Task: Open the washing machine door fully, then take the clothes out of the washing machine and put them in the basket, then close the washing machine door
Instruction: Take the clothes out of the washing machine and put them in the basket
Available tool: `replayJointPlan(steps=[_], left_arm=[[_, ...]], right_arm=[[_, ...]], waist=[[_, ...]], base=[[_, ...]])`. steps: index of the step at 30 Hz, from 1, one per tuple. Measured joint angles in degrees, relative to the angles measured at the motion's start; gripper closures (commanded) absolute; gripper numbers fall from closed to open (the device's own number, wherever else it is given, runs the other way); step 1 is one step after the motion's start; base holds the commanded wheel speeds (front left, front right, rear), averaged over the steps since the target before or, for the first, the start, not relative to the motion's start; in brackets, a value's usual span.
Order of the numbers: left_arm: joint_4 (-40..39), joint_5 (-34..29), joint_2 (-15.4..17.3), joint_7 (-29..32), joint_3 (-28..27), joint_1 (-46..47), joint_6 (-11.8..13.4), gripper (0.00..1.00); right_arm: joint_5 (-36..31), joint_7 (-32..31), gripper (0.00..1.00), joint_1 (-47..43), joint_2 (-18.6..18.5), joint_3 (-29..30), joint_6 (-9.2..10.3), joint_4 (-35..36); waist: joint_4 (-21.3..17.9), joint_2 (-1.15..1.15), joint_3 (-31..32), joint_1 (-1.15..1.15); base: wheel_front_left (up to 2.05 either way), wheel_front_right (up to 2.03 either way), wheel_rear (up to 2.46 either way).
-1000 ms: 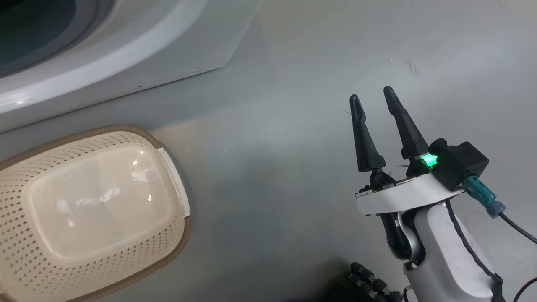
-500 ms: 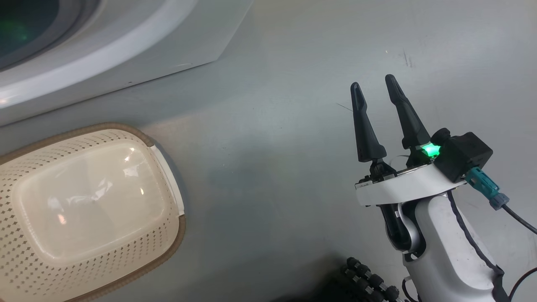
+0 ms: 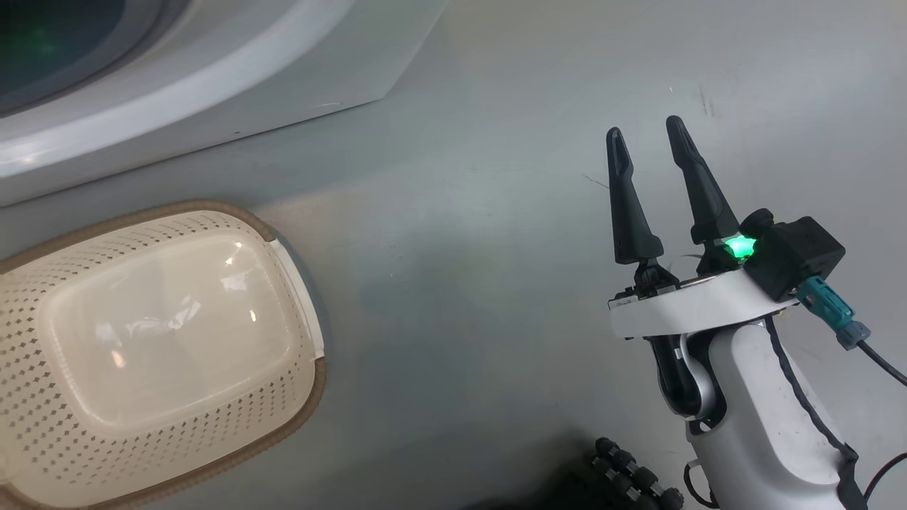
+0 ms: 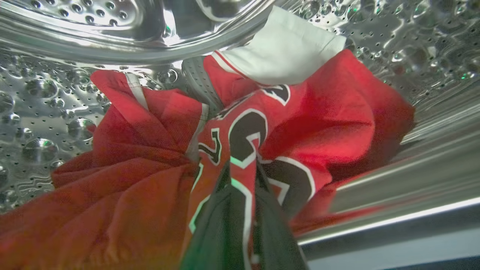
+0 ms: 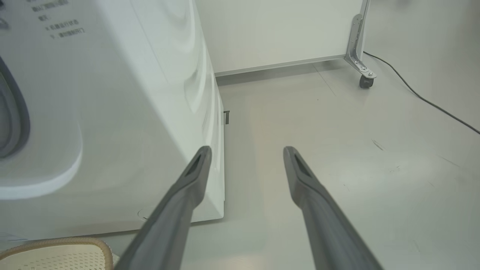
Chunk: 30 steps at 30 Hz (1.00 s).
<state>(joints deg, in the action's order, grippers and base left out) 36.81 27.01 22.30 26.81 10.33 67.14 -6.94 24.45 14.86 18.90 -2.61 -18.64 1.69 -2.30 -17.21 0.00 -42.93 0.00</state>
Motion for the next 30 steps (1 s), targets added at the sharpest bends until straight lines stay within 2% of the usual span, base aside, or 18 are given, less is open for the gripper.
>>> replayJointPlan(steps=[14, 30], left_arm=[[-3.9, 0.1, -3.4, -13.8, 1.5, -6.3, -0.2, 1.0], [-7.9, 0.0, -7.8, -30.6, 2.2, -18.0, -0.2, 1.0]], right_arm=[[-3.0, 0.0, 0.0, 0.1, 0.0, 1.6, -0.12, -0.9], [-6.5, 0.0, 0.0, -0.8, -0.1, 3.4, -1.62, -3.6]], waist=[[3.9, 0.0, 1.8, 0.0], [8.1, 0.0, 6.9, 0.0]], base=[[0.0, 0.0, 0.0], [0.0, 0.0, 0.0]])
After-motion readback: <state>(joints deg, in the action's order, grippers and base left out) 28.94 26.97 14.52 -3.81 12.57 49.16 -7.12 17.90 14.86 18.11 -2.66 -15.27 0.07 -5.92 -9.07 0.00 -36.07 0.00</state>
